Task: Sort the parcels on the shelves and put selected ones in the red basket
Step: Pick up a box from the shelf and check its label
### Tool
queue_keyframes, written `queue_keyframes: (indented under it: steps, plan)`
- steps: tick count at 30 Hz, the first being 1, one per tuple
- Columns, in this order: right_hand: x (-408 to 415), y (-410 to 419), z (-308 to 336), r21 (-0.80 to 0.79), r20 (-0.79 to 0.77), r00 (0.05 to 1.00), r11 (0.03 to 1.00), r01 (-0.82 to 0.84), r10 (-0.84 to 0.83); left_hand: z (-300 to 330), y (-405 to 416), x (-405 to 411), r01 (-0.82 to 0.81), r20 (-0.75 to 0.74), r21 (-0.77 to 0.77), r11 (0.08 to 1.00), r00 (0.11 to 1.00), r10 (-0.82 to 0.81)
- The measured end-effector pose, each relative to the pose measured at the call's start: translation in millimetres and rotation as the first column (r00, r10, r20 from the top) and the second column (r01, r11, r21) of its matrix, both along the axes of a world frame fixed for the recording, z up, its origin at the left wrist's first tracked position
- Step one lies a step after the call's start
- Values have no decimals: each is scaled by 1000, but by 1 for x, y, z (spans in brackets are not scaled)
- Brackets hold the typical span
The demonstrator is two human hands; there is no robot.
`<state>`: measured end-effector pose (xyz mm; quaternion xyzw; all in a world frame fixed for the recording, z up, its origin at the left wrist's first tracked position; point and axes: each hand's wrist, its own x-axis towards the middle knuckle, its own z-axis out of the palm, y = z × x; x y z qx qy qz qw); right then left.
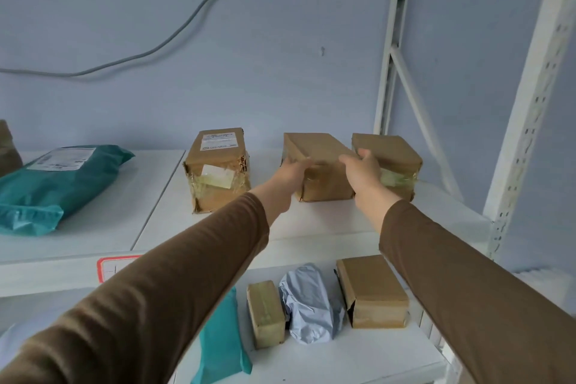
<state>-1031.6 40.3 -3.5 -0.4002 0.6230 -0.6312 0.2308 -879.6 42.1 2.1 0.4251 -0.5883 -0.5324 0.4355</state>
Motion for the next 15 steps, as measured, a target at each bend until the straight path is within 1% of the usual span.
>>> queue_keyframes:
  steps: [3, 6, 10, 13, 15]
  plan:
    - [-2, -1, 4, 11, 171, 982, 996, -84, 81, -5, -7, -2, -3, -30, 48, 999, 1000, 4]
    - [-3, 2, 6, 48, 249, 960, 989, -143, 127, -6, -10, -2, -12, -72, 73, 997, 997, 17]
    - [-4, 15, 6, 40, 267, 949, 982, -182, 165, -5, 0, -1, 0, -108, 71, 997, 994, 7]
    - [-4, 29, 4, -41, 249, 949, 982, -187, 191, -9, 15, 3, 13, -183, 60, 998, 983, -2]
    - [-3, 43, 4, -105, 247, 943, 973, -204, 224, -11, 30, 9, 7, -250, 27, 1000, 968, 0]
